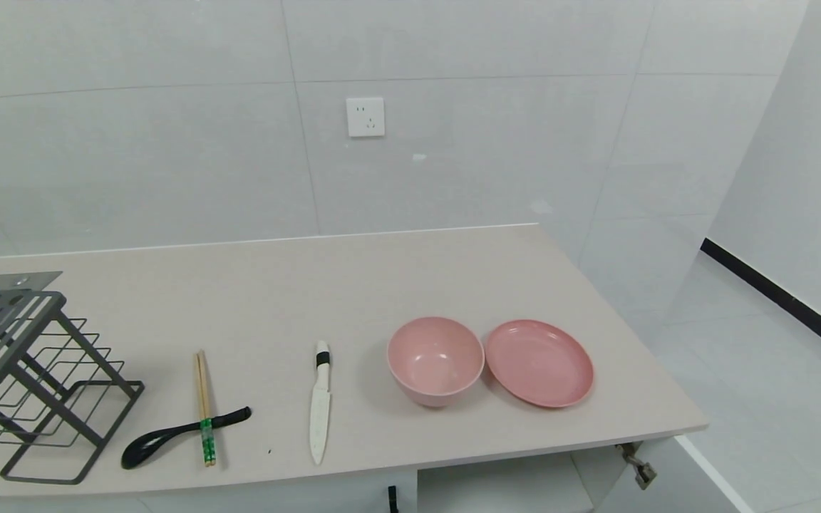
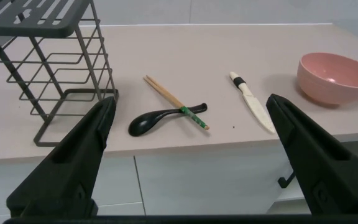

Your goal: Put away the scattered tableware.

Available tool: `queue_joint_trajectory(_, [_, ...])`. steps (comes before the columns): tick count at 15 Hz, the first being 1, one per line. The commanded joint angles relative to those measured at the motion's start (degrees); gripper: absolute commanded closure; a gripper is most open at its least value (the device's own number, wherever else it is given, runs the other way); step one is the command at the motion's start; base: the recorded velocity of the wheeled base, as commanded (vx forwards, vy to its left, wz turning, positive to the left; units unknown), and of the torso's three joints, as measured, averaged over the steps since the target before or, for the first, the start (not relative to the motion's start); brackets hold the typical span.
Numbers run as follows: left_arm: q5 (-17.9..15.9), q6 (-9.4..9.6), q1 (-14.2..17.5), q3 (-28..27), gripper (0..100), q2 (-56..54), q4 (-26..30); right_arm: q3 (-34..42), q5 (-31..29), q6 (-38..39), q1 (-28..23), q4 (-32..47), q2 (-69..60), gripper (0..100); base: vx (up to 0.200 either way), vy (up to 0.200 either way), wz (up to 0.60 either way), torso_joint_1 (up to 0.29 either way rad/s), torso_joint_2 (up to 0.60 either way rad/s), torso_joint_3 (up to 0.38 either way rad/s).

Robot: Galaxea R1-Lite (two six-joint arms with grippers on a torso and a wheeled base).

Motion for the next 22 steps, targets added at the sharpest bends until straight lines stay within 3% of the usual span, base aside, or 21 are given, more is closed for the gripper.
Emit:
queue_joint_trajectory(1, [0.0, -0.04, 0.0, 0.0, 0, 0.1, -0.1, 0.0, 0.0, 0.0, 0.0, 0.0, 0.1, 0, 0.000, 0.000, 0.00, 0.000, 0.00, 0.000])
queue_joint_trajectory(8, [-0.1, 0.13, 0.0, 0.0, 0, 0.1, -0.1, 0.0, 0.0, -0.1, 0.0, 0.0, 0.0, 0, 0.000, 0.000, 0.00, 0.042, -0.09, -0.040])
queue_joint_trajectory(11, [-0.3, 1.80, 0.0, 0.0, 0, 0.1, 0.0, 0.0, 0.0, -0.1, -0.1, 0.0, 0.0, 0, 0.000, 0.000, 0.00, 0.092, -0.18, -0.085])
queue_joint_trajectory(19, [0.0, 1.27, 0.0, 0.0, 0, 0.1, -0.1, 0.0, 0.2, -0.6, -0.1, -0.1, 0.0, 0, 0.025, 0.000, 0.00, 0.000, 0.00, 0.001])
queue_joint_trajectory(22, [0.1, 0.84, 0.0, 0.0, 0, 0.1, -0.1, -2.7, 0.3, -0.9, -0.4, -8.1, 0.4, 0, 0.000, 0.000, 0.00, 0.000, 0.00, 0.000])
